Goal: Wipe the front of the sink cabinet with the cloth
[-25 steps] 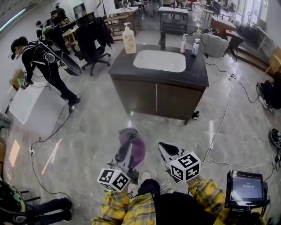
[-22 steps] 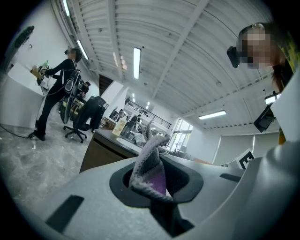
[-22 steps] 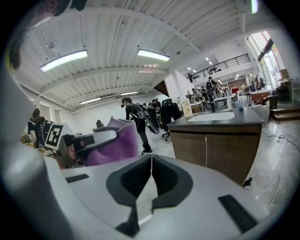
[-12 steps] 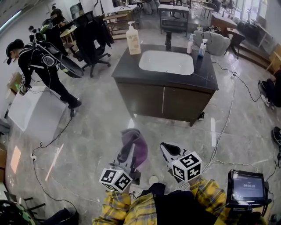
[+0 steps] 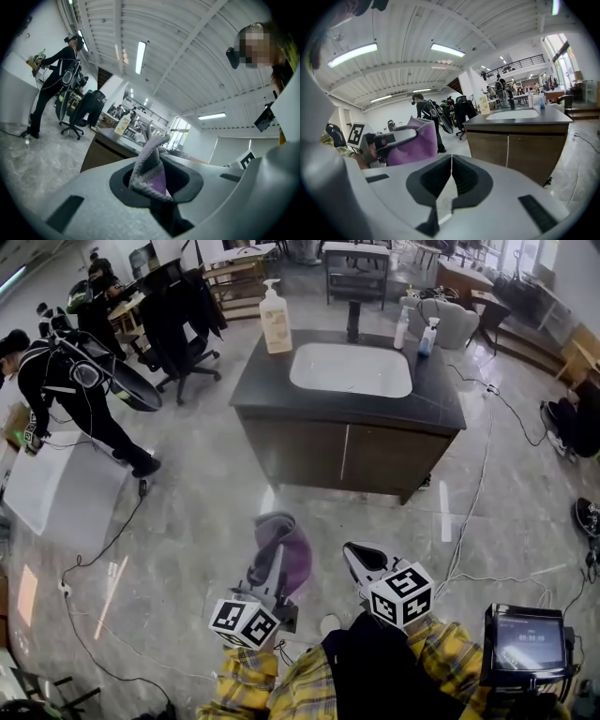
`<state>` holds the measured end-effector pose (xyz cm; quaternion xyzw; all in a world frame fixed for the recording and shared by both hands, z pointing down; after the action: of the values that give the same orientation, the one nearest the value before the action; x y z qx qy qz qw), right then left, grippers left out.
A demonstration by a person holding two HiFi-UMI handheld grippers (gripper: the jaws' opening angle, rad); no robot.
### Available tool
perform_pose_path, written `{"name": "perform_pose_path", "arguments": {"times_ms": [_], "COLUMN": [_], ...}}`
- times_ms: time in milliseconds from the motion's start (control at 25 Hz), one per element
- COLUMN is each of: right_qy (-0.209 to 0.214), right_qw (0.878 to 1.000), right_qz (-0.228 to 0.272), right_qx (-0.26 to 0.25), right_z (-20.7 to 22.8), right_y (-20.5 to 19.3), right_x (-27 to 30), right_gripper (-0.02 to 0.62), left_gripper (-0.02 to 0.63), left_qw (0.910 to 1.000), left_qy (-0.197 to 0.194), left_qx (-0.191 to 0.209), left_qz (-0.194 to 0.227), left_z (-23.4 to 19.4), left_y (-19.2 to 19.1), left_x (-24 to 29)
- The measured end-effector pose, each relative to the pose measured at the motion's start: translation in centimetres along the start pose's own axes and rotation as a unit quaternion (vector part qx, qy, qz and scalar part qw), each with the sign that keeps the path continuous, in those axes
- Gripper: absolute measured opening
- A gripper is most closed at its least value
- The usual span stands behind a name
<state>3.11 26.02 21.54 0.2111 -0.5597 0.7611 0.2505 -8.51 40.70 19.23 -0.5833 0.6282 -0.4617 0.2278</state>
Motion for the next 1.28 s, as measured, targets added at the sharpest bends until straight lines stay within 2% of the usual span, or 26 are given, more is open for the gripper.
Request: {"name": "perform_pose_path", "arguments": {"times_ms": [240,520,920,1280], "right_qy": [-0.006,0.011,0.03,0.033], "right_qw": [1.0,1.0,0.999,0.999], "right_qz": [-0.005,-0.012,-0.014,-0.012], "right_qx": [0.008,0.002,-0.001,0.026], "right_z": [1.1,3.5,9.2,14.0], "right_y": [0.5,2.1,5.6,6.1], "right_x": [0.9,2.9,5.5,6.2], "right_gripper": [0.006,0.006,0.006,0.006], "left_gripper": [0.051,0.051,0.051,0.051], "left_qw": [1.0,0.9997,0.9997,0.9994], "left_qy": [-0.001,0.022,0.025,0.034], "left_qx": [-0.007,-0.006,0.001,0.001], "left_qz": [-0.004,0.002,0.008,-0.011], "left_z": [-0.2,-1.5,-2.4,-2.6], "left_y": [0.2,0.6,2.8,2.7], "left_x": [0.9,3.2,9.9,14.7]}}
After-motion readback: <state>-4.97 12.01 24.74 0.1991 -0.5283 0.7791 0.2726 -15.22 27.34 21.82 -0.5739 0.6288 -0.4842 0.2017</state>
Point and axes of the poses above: the fingertips, and each gripper's own axes: x forward along the fingers, z to its right, y out of its top, the point moved 5 cm from there along -x, backward along the fingers, and after that the axes turned 15 degrees about -z, right-handed, at the moved point
